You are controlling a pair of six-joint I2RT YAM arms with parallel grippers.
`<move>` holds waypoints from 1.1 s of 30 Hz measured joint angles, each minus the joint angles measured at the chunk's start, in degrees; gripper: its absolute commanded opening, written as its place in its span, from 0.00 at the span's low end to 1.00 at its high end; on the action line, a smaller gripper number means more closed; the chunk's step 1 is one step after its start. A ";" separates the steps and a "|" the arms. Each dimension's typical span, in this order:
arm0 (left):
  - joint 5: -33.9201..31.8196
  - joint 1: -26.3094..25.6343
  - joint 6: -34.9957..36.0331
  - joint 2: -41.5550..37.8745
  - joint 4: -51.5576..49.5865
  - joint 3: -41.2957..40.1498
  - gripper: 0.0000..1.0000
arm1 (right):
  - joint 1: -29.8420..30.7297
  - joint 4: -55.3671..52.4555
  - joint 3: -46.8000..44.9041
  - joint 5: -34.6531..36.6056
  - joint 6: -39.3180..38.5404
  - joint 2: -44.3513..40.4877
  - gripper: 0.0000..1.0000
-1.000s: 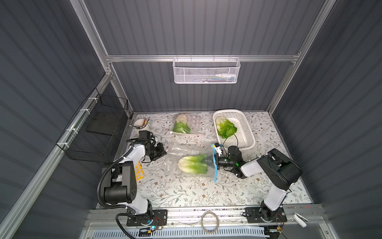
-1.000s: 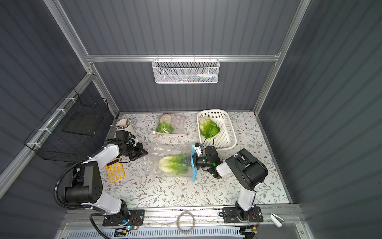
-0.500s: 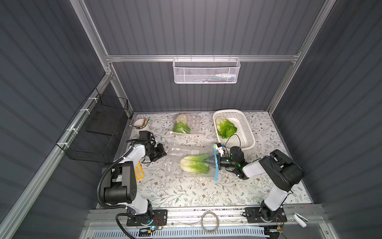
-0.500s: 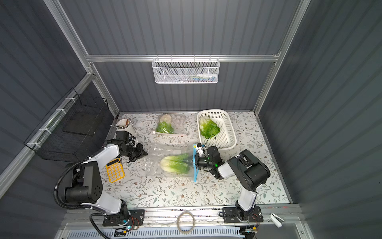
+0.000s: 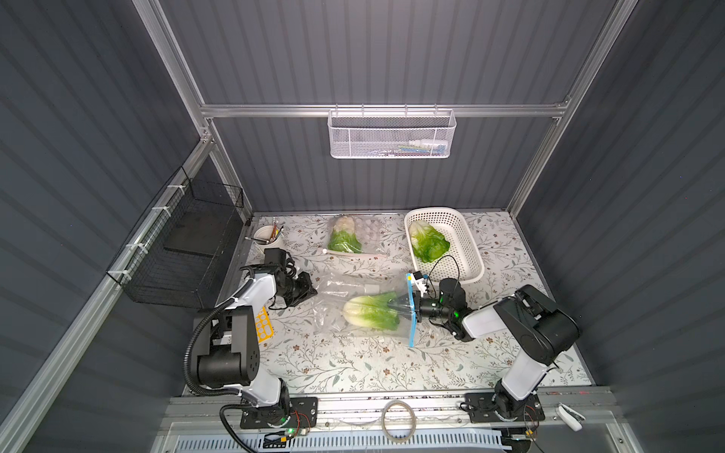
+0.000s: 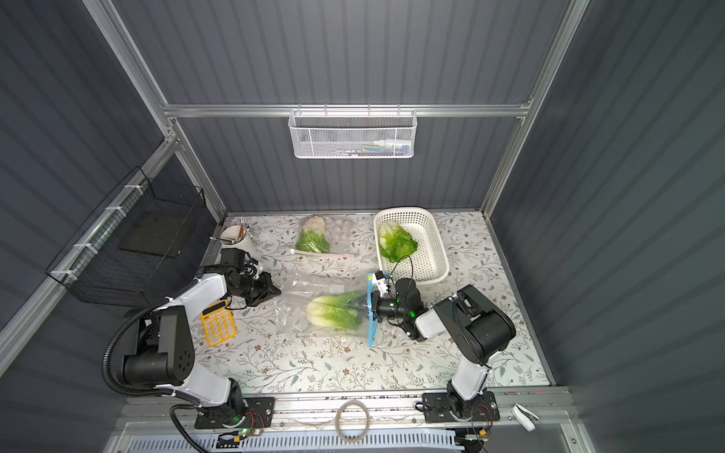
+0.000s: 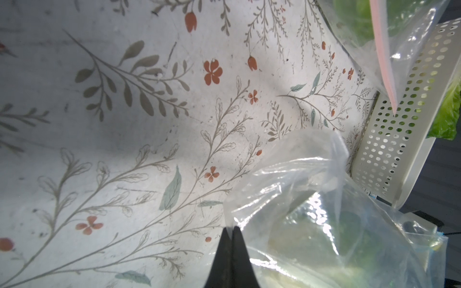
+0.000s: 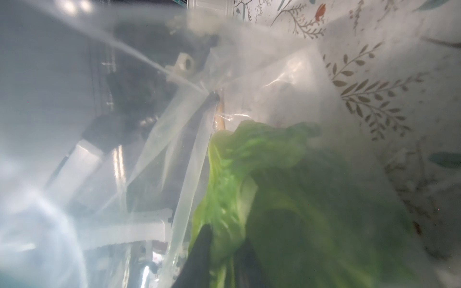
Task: Open the zip-top bag and take out the chinese cabbages
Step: Pick up the Chinese cabbage from the zipper food storage bag.
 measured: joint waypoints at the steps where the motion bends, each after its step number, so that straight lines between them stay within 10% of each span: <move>1: -0.33 0.26 0.00 0.00 0.04 0.00 0.00 | -0.11 0.52 0.00 -0.17 0.17 0.13 0.27; 24: -1.55 0.68 0.00 0.00 0.81 0.00 0.00 | -0.42 8.37 1.40 -1.01 3.96 4.92 0.36; 33: -1.27 0.68 0.00 0.00 0.92 0.00 0.00 | -0.33 8.59 2.49 -0.96 4.57 6.38 0.05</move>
